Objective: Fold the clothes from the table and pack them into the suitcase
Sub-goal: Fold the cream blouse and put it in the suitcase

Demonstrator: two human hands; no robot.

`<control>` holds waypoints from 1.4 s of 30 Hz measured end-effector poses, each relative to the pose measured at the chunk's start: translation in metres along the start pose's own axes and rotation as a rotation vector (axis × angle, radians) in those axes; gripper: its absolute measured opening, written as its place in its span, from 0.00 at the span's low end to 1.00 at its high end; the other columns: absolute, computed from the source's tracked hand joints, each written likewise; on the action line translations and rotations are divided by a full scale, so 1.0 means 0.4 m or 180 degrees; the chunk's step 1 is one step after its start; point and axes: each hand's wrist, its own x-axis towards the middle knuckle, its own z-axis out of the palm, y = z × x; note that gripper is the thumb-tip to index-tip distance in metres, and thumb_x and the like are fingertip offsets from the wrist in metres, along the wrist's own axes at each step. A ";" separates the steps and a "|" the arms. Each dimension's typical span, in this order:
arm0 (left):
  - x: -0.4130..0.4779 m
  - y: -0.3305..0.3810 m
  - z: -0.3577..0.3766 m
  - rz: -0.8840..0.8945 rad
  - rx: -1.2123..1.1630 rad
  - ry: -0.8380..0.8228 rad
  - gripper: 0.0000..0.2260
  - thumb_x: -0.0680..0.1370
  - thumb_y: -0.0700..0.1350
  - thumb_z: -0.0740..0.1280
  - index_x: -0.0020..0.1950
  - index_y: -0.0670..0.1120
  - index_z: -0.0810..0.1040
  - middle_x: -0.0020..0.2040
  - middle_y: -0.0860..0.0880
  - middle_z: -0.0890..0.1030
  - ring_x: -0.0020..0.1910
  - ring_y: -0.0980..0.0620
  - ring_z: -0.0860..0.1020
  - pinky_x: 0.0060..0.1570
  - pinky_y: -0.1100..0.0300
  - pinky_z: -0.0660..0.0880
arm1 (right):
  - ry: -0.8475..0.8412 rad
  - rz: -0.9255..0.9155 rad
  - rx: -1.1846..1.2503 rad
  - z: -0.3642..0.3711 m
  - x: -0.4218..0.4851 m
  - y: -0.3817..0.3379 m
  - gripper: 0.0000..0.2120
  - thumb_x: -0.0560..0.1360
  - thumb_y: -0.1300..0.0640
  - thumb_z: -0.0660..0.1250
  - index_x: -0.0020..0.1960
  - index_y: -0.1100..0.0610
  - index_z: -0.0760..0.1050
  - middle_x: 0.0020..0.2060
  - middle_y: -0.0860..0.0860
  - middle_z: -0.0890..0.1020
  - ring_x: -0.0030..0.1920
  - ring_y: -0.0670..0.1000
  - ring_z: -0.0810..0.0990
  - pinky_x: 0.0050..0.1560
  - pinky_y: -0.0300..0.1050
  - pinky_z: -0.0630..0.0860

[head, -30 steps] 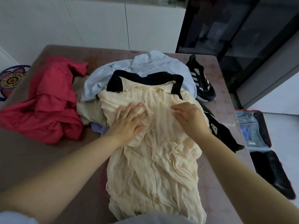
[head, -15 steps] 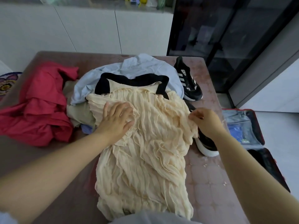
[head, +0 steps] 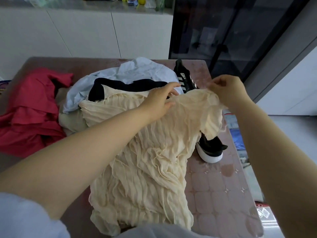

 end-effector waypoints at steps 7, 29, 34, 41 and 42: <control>0.026 0.100 0.118 -0.0674 -0.0637 -0.0367 0.40 0.66 0.58 0.75 0.72 0.49 0.61 0.64 0.53 0.72 0.60 0.55 0.71 0.61 0.56 0.69 | -0.0645 0.0480 0.0190 0.041 0.008 -0.050 0.05 0.77 0.60 0.64 0.45 0.53 0.77 0.36 0.52 0.79 0.37 0.52 0.78 0.37 0.32 0.75; -0.118 -0.141 -0.015 -0.0845 -0.0132 0.1505 0.19 0.78 0.36 0.63 0.67 0.46 0.68 0.54 0.51 0.71 0.37 0.58 0.71 0.42 0.72 0.68 | -0.0656 0.0589 0.0572 0.288 0.037 0.069 0.20 0.75 0.55 0.66 0.66 0.53 0.70 0.41 0.46 0.78 0.54 0.55 0.78 0.61 0.55 0.73; -0.028 -0.138 -0.035 -0.0758 -0.0302 0.1742 0.10 0.78 0.34 0.62 0.57 0.41 0.75 0.54 0.49 0.71 0.52 0.51 0.75 0.48 0.75 0.68 | 0.0376 0.0666 0.0575 0.266 0.058 0.059 0.14 0.75 0.59 0.58 0.59 0.50 0.70 0.44 0.46 0.78 0.53 0.56 0.76 0.61 0.59 0.71; -0.056 -0.132 0.006 -0.0031 0.1851 0.0314 0.15 0.81 0.46 0.58 0.67 0.50 0.74 0.73 0.46 0.65 0.73 0.41 0.58 0.71 0.45 0.47 | -0.0196 -0.1076 -0.0384 0.310 -0.144 0.057 0.20 0.76 0.47 0.56 0.63 0.53 0.75 0.61 0.54 0.75 0.61 0.58 0.71 0.66 0.58 0.61; -0.081 -0.133 0.021 -0.0106 0.2084 -0.0143 0.17 0.82 0.51 0.55 0.71 0.53 0.68 0.76 0.49 0.59 0.75 0.44 0.51 0.71 0.43 0.39 | -0.0613 -0.1170 -0.0624 0.328 -0.172 0.071 0.21 0.77 0.45 0.54 0.67 0.50 0.71 0.66 0.52 0.71 0.67 0.56 0.67 0.69 0.58 0.55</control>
